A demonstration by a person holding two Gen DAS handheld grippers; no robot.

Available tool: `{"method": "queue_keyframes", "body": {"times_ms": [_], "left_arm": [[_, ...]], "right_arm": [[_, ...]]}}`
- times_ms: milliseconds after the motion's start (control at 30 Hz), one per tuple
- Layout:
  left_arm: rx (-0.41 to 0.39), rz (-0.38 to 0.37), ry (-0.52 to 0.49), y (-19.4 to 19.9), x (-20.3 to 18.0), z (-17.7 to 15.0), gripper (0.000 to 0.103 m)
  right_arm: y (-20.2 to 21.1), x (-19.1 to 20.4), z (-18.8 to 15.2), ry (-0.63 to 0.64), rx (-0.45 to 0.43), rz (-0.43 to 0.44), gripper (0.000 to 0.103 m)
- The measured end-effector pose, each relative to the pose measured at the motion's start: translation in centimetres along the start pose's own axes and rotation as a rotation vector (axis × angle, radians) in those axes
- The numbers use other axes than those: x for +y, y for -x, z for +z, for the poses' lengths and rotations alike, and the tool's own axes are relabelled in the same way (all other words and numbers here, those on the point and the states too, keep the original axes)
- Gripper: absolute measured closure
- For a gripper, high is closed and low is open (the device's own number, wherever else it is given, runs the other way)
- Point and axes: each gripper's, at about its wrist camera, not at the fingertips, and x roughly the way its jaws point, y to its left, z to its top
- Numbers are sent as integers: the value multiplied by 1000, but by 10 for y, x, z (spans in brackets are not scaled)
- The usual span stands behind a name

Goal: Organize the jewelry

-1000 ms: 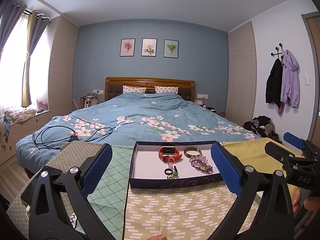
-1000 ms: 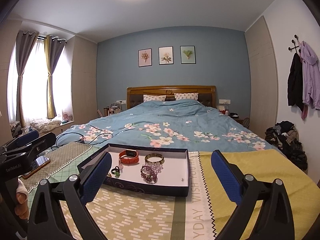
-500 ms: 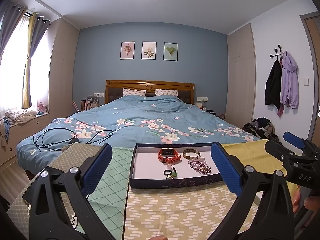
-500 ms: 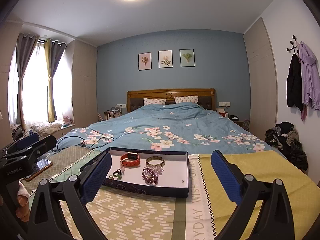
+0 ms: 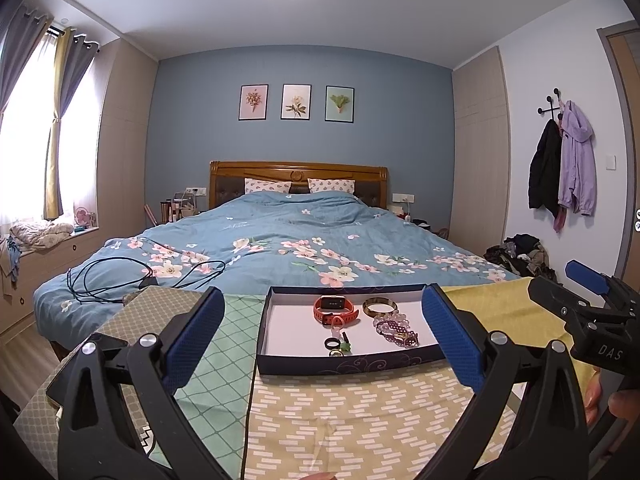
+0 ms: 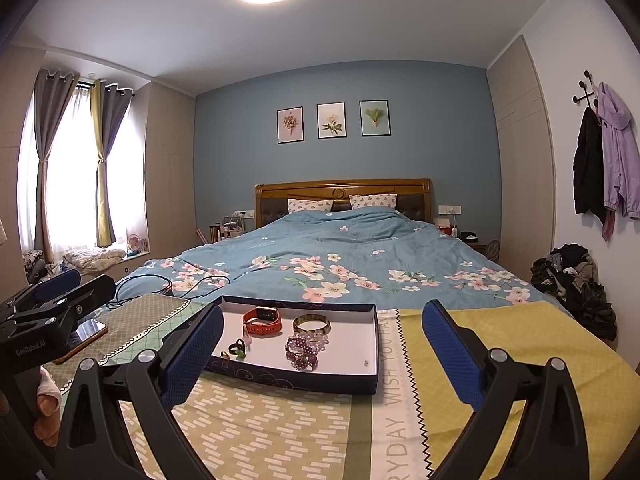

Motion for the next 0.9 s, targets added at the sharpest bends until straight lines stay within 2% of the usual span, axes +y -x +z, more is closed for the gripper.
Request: {"method": "queue_keyframes", "body": {"times_ms": [900], "left_arm": [[3, -3, 4, -1, 0, -3, 6]], "right_arm": [[1, 0, 1, -1, 4, 2, 7]]}}
